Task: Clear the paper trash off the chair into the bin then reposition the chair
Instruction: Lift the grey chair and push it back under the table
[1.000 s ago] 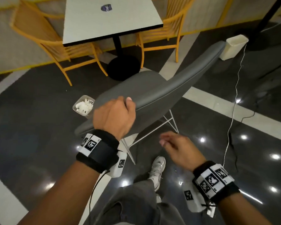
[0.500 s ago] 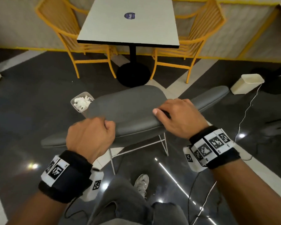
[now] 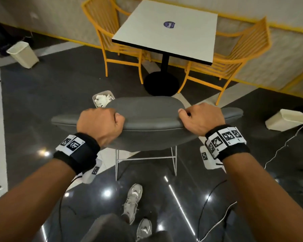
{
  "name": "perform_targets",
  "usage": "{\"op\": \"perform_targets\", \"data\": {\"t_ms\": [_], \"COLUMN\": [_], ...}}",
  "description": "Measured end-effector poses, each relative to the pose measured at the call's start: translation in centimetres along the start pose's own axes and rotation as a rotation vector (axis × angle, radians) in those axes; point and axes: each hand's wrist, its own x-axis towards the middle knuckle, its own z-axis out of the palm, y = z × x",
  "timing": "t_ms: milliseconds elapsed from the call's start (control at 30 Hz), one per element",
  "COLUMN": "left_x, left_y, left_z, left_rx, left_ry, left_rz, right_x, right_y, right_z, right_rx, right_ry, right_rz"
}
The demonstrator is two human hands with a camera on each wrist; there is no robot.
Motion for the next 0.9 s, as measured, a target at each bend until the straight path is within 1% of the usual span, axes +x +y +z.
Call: {"op": "perform_targets", "data": {"t_ms": [100,300,500,700,900], "left_x": [-0.4,-0.3,-0.4,-0.3,0.3], "left_y": [-0.3,-1.1,-2.8,-6.9,-11.9], "left_z": [0.1,0.3,0.1,-0.3,-0.4], "left_rx": [-0.002,0.036,0.066,0.073,0.036], "left_ry": [-0.001,0.024,0.011,-0.006,-0.027], "left_rz": [0.003,0.040,0.112,0.201,0.236], "right_x": [-0.3,-1.2,-2.5,-4.7,-6.2], "right_y": [0.8,-0.7,-2.8,-7.3,-12.5], "right_z": [-0.1,-0.4,-0.7,-0.3,0.0], "right_rx": [-0.005,-0.011,0.000,0.015,-0.038], "right_ry": [0.001,0.052,0.034,0.013,-0.019], "right_rz": [0.013,0.090,0.132,0.197,0.183]}}
